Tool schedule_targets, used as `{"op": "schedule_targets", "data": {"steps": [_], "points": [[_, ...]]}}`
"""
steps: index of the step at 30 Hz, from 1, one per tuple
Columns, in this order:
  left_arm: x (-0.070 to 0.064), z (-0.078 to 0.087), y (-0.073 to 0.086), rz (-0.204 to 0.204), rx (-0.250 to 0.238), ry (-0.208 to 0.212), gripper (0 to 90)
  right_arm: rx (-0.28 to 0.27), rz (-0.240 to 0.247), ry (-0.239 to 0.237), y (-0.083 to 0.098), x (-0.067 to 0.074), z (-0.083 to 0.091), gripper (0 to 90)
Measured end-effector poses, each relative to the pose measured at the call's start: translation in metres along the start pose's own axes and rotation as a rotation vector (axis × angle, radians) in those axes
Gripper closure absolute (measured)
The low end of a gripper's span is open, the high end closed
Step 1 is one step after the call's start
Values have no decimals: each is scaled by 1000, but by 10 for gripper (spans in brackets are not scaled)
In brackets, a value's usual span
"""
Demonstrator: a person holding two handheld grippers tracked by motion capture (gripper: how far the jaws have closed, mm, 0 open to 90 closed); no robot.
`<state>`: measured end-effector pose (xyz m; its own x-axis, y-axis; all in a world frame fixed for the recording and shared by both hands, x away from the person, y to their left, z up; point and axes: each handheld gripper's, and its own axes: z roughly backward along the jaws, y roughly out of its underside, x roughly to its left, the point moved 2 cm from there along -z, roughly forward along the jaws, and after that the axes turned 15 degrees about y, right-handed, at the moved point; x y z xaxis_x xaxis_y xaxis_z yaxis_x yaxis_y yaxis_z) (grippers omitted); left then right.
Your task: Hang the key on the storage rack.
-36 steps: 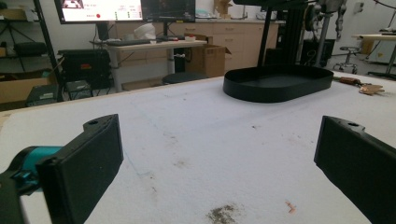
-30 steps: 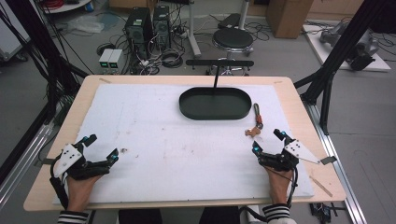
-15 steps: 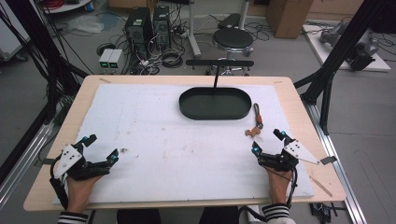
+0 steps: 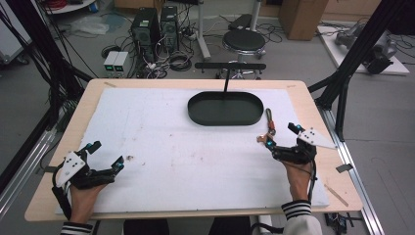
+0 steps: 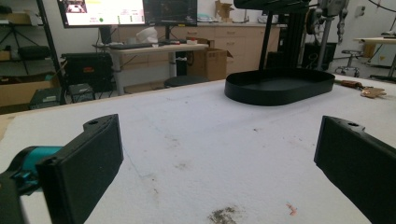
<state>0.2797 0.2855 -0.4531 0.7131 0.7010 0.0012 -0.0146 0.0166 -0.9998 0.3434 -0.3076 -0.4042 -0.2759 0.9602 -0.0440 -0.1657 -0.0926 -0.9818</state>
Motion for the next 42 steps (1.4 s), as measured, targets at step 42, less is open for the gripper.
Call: {"op": "schedule_targets", "data": {"steps": [42], "points": [[0,-1,0,1,3,-3,17,689,137,91,-55,-31,-123,55]]}}
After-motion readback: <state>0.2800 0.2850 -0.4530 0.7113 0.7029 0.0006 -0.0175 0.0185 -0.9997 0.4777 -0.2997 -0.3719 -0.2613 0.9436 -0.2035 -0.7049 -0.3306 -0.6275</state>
